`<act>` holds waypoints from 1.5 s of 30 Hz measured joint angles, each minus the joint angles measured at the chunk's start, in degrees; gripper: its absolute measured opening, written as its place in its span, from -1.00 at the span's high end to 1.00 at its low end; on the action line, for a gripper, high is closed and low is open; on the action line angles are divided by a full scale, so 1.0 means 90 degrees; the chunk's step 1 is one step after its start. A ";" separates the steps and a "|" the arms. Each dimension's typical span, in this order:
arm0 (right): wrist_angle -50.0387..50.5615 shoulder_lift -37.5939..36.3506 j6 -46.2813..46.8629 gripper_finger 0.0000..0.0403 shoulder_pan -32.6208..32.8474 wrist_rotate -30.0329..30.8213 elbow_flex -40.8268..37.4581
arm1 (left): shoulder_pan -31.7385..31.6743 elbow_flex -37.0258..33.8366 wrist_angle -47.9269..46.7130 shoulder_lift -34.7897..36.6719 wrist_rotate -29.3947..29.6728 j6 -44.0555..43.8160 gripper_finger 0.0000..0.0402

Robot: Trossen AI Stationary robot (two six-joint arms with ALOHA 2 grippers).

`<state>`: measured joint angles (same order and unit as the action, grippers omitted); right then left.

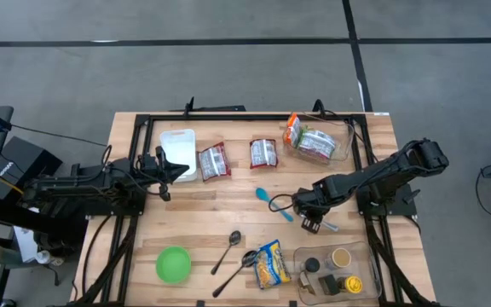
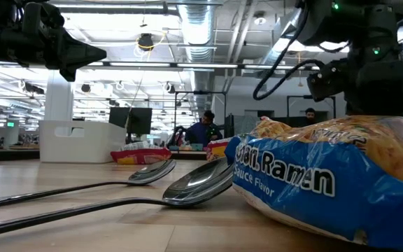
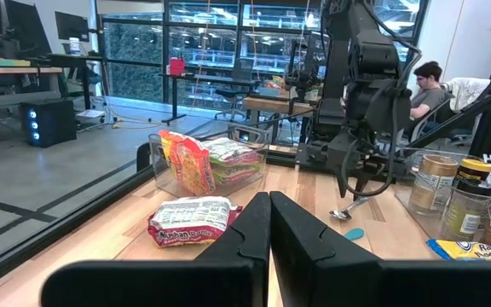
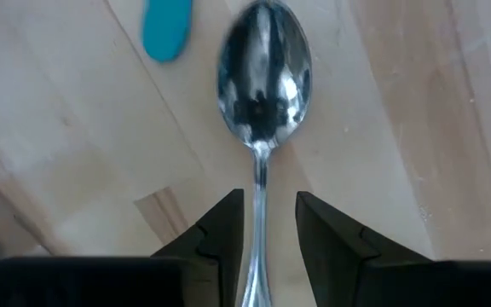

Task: Pick & Place Food Item
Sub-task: Put the silver spoon into the white bin

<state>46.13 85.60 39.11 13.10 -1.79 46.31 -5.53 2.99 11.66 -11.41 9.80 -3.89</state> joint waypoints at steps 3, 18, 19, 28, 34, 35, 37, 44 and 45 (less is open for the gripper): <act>-0.0331 0.0000 0.0100 0.49 0.0000 -0.0172 -0.0334 | 0.0000 -0.0001 -0.0001 0.0001 0.0000 0.0000 0.99; -0.0625 0.0000 0.0137 0.49 0.0177 -0.0118 -0.0680 | 0.0001 -0.0001 -0.0002 0.0001 0.0000 0.0001 0.99; -0.0662 0.0000 0.0139 0.49 0.0188 -0.0110 -0.0741 | 0.0001 -0.0001 -0.0002 -0.0001 0.0000 0.0001 0.99; -0.0702 -0.0015 0.0280 0.49 0.0215 0.0030 -0.0795 | -0.0001 -0.0001 -0.0002 -0.0001 0.0000 -0.0001 0.99; -0.0689 -0.0012 0.0265 0.59 0.0209 0.0037 -0.0797 | -0.0001 -0.0001 0.0000 -0.0001 0.0000 0.0001 0.99; -0.0685 -0.0012 0.0265 0.63 0.0209 0.0042 -0.0800 | -0.0001 -0.0001 -0.0002 0.0001 -0.0002 -0.0001 0.99; -0.0676 -0.0012 0.0256 0.70 0.0209 0.0044 -0.0802 | 0.0000 -0.0001 -0.0002 0.0000 0.0000 0.0000 0.99; -0.0658 -0.0012 0.0251 0.95 0.0204 0.0067 -0.0805 | -0.0001 -0.0001 -0.0002 -0.0001 0.0000 -0.0001 0.99; -0.0658 -0.0012 0.0221 0.96 0.0204 0.0066 -0.0805 | -0.0001 -0.0001 -0.0002 0.0001 -0.0002 0.0001 0.99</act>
<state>40.21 85.49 41.10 14.94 -1.20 39.07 -5.54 2.98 11.64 -11.40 9.79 -3.88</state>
